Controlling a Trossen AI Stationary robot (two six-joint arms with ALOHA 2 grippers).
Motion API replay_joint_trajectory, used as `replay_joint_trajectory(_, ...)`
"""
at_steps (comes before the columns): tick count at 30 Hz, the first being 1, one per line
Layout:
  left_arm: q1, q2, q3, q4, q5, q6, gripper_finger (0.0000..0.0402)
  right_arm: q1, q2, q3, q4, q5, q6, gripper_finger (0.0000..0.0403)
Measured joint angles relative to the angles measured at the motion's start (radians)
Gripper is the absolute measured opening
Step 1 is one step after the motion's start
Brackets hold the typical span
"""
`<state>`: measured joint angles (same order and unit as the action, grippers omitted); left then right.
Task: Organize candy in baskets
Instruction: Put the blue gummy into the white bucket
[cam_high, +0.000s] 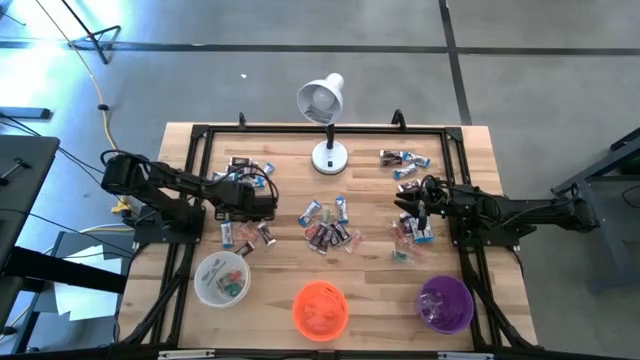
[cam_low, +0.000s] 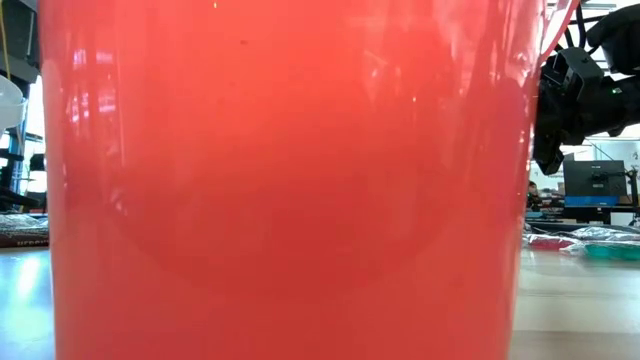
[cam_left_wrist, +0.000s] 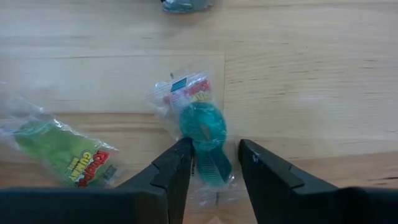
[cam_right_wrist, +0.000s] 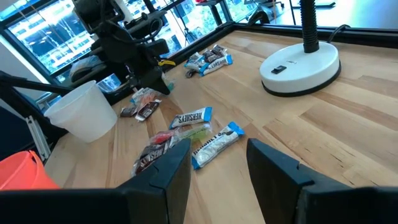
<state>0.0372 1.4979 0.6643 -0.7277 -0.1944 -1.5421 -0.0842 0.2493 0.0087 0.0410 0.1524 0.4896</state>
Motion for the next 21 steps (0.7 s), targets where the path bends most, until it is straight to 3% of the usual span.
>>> replay_joint_trajectory(4, 0.000, 0.000, 0.000, 0.005, 0.011, 0.000, 0.0110, 0.000, 0.000, 0.000, 0.000, 0.000, 0.000, 0.0152)
replay_joint_trajectory(13, 0.000, 0.006, 0.045, -0.032, 0.047, 0.015, 0.0010, 0.000, 0.000, 0.000, 0.000, -0.004, 0.000, 0.0152)
replay_joint_trajectory(21, -0.057, -0.014, 0.203, -0.219, 0.051, 0.131, 0.0013, 0.000, 0.000, 0.000, 0.000, -0.004, 0.000, 0.0152)
